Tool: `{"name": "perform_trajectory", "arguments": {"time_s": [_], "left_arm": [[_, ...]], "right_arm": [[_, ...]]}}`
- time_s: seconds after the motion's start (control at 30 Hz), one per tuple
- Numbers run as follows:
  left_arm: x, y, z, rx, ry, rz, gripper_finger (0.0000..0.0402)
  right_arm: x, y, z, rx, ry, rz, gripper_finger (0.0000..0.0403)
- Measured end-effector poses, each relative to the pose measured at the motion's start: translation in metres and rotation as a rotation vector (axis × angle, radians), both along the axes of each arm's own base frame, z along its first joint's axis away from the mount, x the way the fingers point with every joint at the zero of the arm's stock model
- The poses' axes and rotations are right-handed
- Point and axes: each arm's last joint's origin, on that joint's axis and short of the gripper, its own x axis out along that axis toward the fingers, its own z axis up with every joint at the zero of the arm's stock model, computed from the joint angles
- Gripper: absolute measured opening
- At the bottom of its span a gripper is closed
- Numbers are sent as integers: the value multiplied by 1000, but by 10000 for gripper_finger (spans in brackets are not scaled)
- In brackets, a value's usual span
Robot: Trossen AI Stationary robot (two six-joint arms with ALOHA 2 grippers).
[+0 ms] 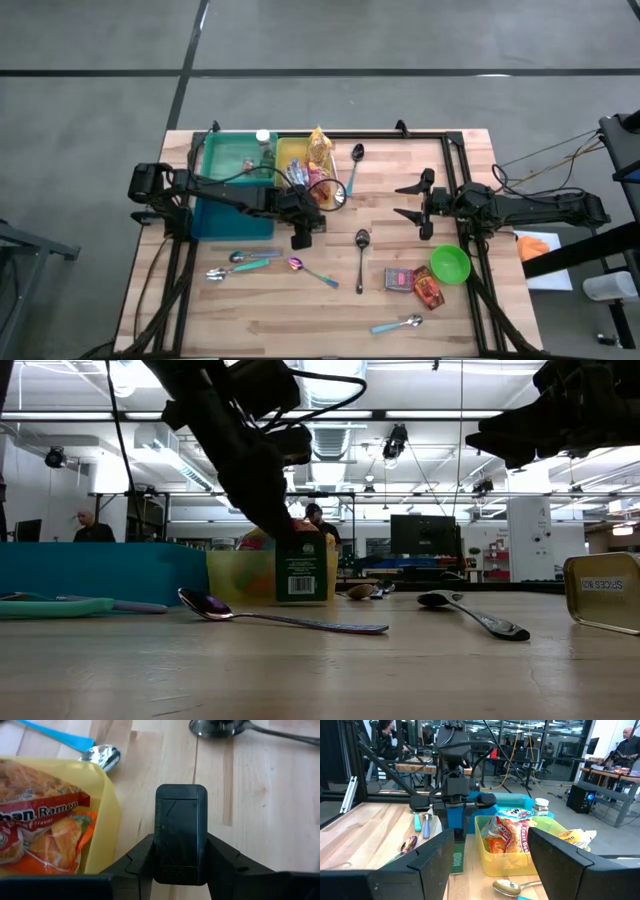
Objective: Pick & Place Food Item
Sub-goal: Put the green spice can into the green bin
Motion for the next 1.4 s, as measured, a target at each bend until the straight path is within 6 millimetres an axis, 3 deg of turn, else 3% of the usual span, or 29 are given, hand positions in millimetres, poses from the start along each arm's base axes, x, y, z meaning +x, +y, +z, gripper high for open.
{"name": "perform_trajectory", "arguments": {"time_s": [0.27,0.43,0.57,0.87,1.13,1.4], "left_arm": [[-2,0,31,-27,-41,63,132],[-13,1,61,-26,-99,164,132],[-32,3,86,-16,-152,277,133],[-97,10,126,46,-201,705,133],[-133,20,141,173,-284,985,133],[-151,43,131,208,-241,1240,133]], "right_arm": [[0,0,0,-1,1,0,251],[0,0,0,-1,3,-1,251],[0,0,0,-1,4,0,251],[0,0,-1,-1,8,-1,251],[0,0,-1,1,12,0,251],[0,0,-1,0,14,-1,251]]}}
